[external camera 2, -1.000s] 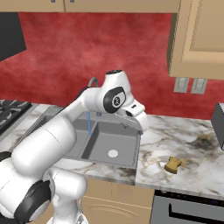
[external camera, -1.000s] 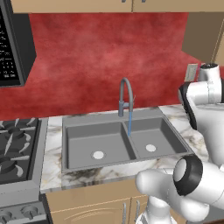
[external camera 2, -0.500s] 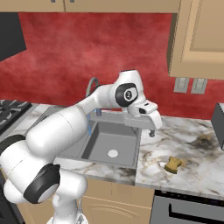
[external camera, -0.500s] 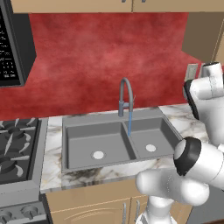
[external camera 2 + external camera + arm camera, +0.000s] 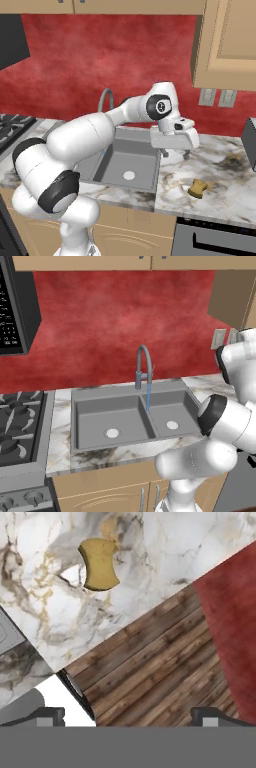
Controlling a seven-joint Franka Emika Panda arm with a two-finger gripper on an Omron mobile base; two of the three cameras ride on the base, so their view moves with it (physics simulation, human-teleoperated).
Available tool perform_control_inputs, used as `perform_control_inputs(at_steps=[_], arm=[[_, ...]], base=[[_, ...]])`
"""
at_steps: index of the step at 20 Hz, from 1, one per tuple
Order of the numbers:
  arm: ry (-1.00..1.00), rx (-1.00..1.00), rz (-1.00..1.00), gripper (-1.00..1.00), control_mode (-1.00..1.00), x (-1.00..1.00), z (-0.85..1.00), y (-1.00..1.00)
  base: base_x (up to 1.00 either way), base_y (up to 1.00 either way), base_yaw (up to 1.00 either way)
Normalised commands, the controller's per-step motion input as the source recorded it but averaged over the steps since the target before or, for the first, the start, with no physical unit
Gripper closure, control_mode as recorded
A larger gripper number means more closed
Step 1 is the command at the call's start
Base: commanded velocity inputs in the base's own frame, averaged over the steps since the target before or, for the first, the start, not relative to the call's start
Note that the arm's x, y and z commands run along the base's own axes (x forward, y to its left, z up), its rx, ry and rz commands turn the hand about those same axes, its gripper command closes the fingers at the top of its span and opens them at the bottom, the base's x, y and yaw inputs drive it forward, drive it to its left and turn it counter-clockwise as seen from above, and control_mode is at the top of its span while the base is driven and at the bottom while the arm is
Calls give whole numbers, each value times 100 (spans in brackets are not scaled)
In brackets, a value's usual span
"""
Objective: Soak the sponge with water for a few seconds and then drop it inside the sink.
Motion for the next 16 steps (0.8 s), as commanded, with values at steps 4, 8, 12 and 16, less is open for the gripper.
perform_control_inputs(at_steps=[4,8,12,16], arm=[[5,14,2,-100,-100,0,-18,-31],[2,18,2,-100,-100,0,-18,-35],[0,21,3,-100,-100,6,-14,-33],[0,17,4,-100,-100,7,-2,-27]], base=[[0,0,0],[0,0,0],[0,0,0],[0,0,0]])
